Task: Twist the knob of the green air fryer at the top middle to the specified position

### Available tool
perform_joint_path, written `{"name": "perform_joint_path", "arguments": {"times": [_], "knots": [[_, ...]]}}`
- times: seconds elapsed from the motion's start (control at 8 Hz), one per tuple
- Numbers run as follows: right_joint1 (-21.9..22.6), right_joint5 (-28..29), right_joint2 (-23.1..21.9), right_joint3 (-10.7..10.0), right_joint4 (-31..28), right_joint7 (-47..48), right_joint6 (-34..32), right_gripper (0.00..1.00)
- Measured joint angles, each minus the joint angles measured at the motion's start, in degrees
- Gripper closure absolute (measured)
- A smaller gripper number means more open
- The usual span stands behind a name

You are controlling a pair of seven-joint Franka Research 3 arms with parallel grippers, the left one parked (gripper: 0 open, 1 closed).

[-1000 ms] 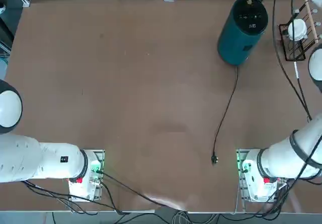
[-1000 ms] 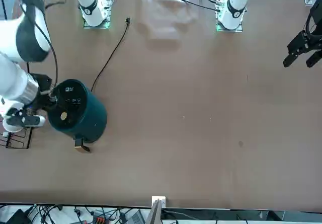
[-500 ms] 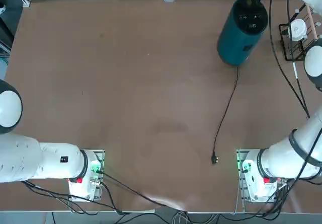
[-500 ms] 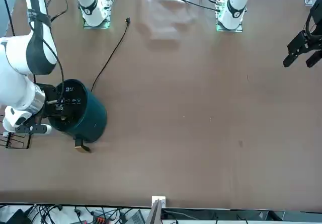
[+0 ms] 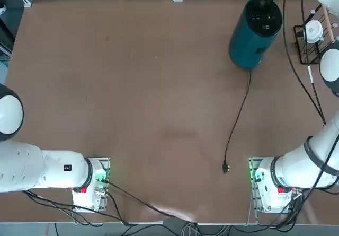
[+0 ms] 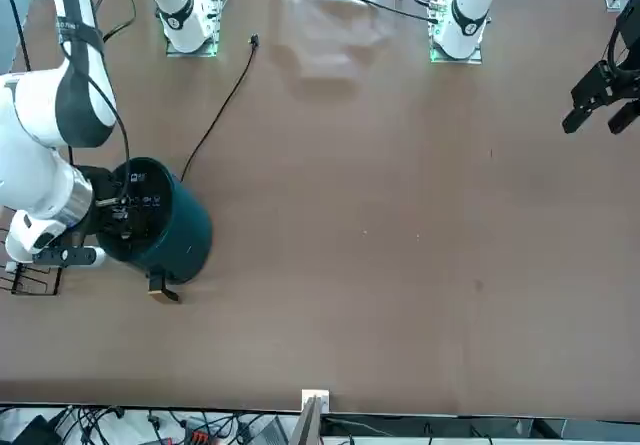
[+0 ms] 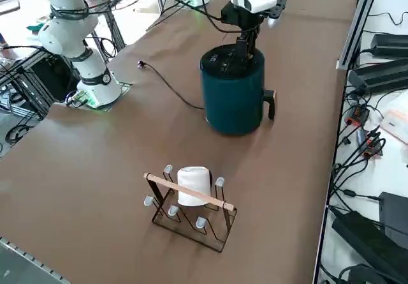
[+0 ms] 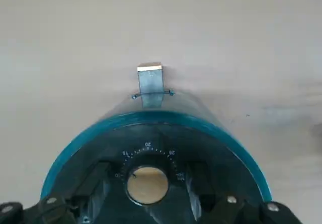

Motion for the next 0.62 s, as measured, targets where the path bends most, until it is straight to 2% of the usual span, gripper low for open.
{"name": "perform_joint_path", "arguments": {"times": [0.62], "knots": [[0.05, 0.0, -0.26, 0.0, 0.17, -0.03, -0.12, 0.28]]}}
